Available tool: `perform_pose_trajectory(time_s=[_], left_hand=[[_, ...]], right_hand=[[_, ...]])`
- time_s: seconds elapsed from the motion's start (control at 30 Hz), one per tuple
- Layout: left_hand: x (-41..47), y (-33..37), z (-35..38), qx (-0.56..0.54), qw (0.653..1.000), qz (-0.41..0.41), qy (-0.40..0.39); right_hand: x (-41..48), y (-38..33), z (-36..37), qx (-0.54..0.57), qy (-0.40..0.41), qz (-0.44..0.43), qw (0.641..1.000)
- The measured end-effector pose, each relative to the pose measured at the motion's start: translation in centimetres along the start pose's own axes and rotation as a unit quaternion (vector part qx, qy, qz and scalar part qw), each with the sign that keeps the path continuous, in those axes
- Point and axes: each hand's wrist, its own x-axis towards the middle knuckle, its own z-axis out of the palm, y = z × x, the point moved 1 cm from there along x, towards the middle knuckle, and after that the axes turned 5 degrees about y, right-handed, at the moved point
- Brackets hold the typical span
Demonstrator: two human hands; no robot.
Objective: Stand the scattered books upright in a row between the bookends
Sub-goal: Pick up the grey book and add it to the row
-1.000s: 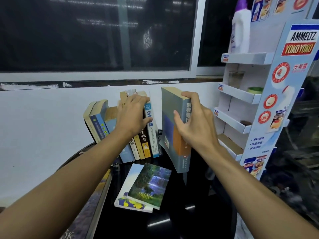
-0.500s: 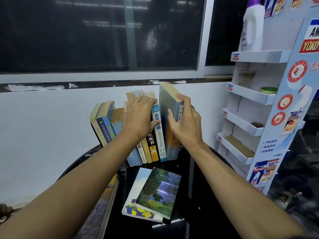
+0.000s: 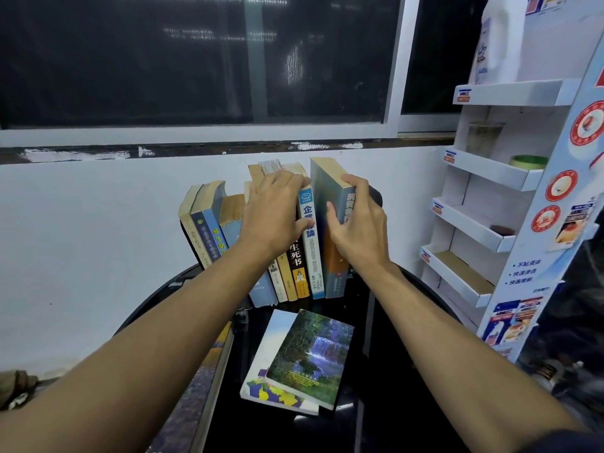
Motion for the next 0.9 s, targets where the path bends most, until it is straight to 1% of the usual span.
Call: perform_pose_trajectory(time_s=[0.17,0.27,0.4,0.53,0.63,0.77,0.9], left_hand=[[0.0,0.0,0.0,-0.001,1.0,0.003,0.001],[0.1,-0.1,0.0,-0.007,1.0,0.001,-0.002],[0.1,0.0,0.0,-0.014,1.0,0.0,0.002],[0.2,0.0,0.0,-0.024,1.0,-0.004,-0.003],[0.2,0.0,-0.1,-0.027,1.0,-0.008,-0.008],[0.2,-0.1,-0.2,-0.032,0.999,-0.011,-0.013],[0.3,-0.1,-0.4,-0.034,0.999,-0.01,-0.015]], right_hand=[[0.5,0.2,-0.1,0.002,-0.025,0.034,0.999],[1.0,0.6,-0.8,0.036,-0.071,0.06,0.995],[1.8,0.9,-2.3,0.099,-0.185,0.076,0.975],[2.4,1.5,-3.5,0.136,-0.316,0.066,0.937],[3.0,1.7,-3.8,0.145,-0.382,0.073,0.91],[3.3,1.4,-3.5,0.147,-0.383,0.077,0.909],[3.5,1.1,-3.1,0.109,-0.357,0.058,0.926]])
